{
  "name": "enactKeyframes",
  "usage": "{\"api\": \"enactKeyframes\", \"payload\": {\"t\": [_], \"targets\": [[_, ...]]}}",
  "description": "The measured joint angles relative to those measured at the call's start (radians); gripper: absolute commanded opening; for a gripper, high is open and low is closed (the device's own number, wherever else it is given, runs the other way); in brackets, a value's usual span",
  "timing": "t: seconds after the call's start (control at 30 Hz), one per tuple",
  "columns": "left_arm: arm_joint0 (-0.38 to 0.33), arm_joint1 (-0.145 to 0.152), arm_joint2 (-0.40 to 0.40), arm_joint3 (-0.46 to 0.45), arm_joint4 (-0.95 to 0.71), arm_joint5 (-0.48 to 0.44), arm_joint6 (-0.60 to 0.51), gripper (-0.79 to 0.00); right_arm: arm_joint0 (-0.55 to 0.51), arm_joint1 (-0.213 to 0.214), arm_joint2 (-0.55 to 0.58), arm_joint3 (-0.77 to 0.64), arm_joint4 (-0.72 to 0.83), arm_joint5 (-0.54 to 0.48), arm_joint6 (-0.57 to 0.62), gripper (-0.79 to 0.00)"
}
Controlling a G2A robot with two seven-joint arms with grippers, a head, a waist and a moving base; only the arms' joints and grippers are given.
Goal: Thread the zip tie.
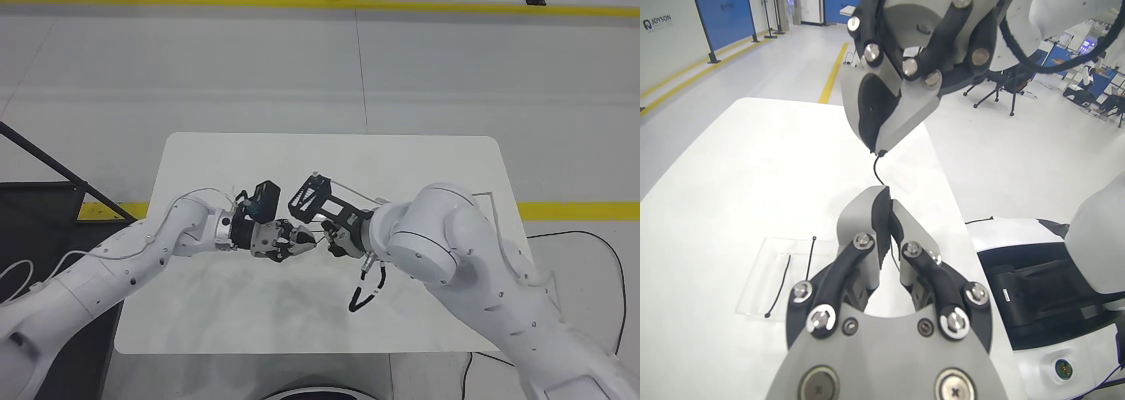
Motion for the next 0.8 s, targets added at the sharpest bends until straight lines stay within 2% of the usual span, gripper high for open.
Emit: {"api": "enactKeyframes", "payload": {"t": [0.17,0.43,0.73,0.77,0.8], "targets": [[-0.007,-0.005,0.010,0.005,-0.005,0.000,0.002,-0.489,0.002,-0.002,-0.005,0.002,0.000,-0.002,-0.002,-0.785],[-0.017,-0.014,0.021,0.016,-0.022,0.000,0.002,-0.523,0.008,-0.006,-0.015,0.008,-0.002,-0.004,-0.006,-0.785],[-0.020,-0.024,0.024,0.024,-0.036,0.000,0.006,-0.656,0.013,-0.010,-0.022,0.015,-0.002,-0.010,-0.008,-0.785],[-0.021,-0.025,0.024,0.025,-0.036,0.000,0.007,-0.696,0.014,-0.010,-0.023,0.016,-0.002,-0.010,-0.007,-0.785],[-0.021,-0.026,0.024,0.025,-0.036,0.000,0.008,-0.785,0.014,-0.011,-0.024,0.017,-0.001,-0.010,-0.007,-0.785]]}}
